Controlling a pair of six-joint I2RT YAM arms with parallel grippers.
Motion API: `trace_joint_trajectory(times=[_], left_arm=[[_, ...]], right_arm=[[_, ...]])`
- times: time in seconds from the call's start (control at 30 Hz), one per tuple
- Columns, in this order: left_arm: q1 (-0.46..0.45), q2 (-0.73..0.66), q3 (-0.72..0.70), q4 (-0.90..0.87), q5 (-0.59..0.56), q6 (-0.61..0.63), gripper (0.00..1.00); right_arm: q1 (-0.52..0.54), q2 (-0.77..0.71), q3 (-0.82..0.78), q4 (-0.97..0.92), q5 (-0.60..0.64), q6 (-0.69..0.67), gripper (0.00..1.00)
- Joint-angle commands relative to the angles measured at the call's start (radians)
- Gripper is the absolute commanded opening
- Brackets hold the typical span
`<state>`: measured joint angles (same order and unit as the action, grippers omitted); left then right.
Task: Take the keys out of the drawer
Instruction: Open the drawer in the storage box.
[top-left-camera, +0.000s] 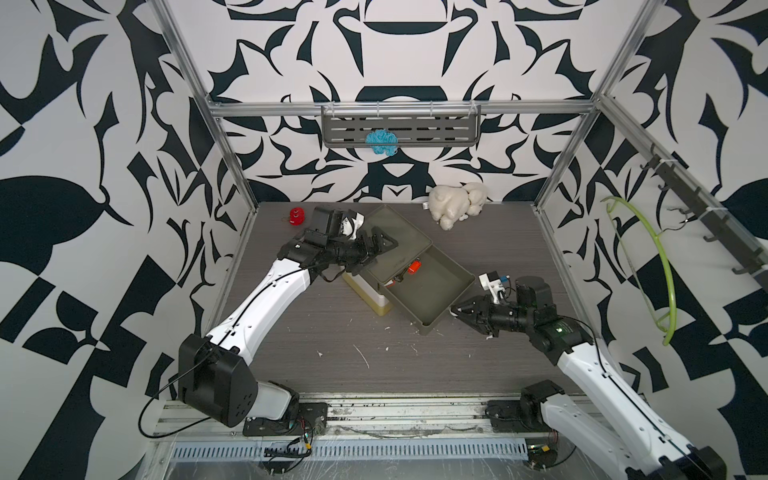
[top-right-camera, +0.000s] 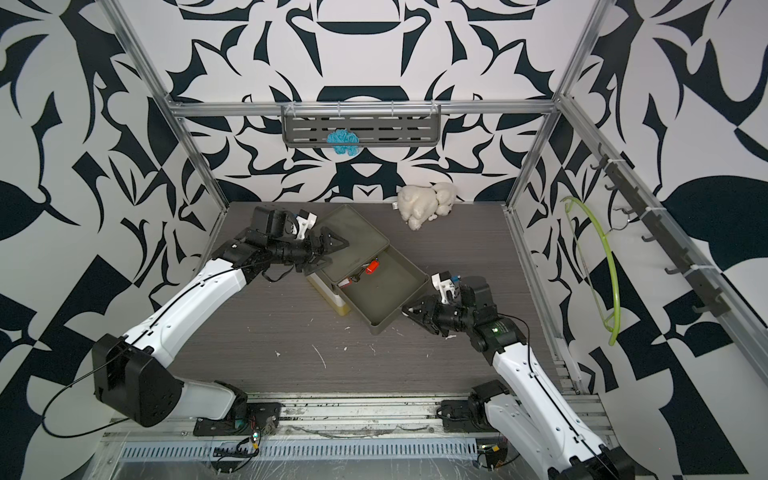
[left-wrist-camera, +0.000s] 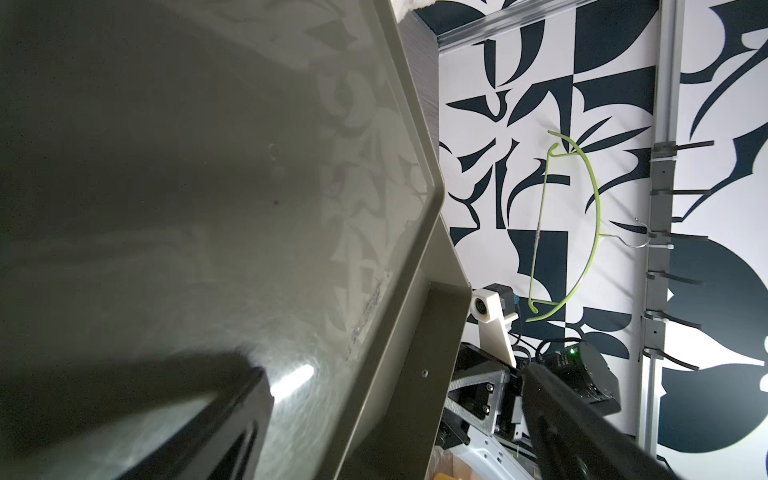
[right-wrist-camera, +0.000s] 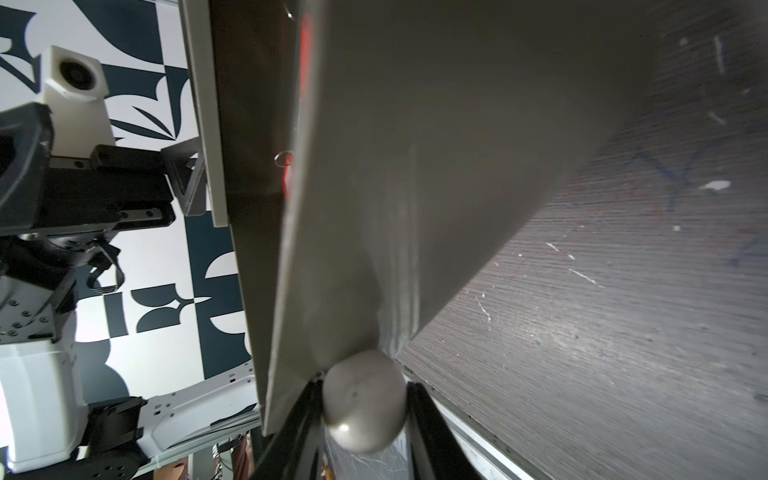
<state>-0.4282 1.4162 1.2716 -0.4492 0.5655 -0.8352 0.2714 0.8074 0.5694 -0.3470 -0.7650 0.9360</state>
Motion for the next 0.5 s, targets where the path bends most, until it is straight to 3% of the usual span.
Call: trace_joint_trajectory(times=[0.0,0.13,0.27,0.37,0.47], left_arm=[[0.003,0.021,-0.031,-0.087,-0.025,0.02,0.99],[0.002,0.006,-0.047,-0.073,-0.029,0.007,0.99],[0.0,-0.006,-0.06,-0.068,-0.033,0.004,0.99],[0.0,-0.013,-0.064,-0.068,-0.036,0.005,0.99],[0.0,-0.019,-0.063,-0.069,-0.038,0.006,0.99]], right_arm=[[-0.009,0.005,-0.016,-0.073,0.027,-0.027,0.37],[-0.009,0.03,-0.016,-0.077,0.032,-0.047,0.39],[-0.009,0.03,-0.004,-0.09,0.033,-0.061,0.5],[-0.009,0.01,0.051,-0.168,0.044,-0.095,0.58],[-0.009,-0.031,0.153,-0.303,0.082,-0.14,0.58]])
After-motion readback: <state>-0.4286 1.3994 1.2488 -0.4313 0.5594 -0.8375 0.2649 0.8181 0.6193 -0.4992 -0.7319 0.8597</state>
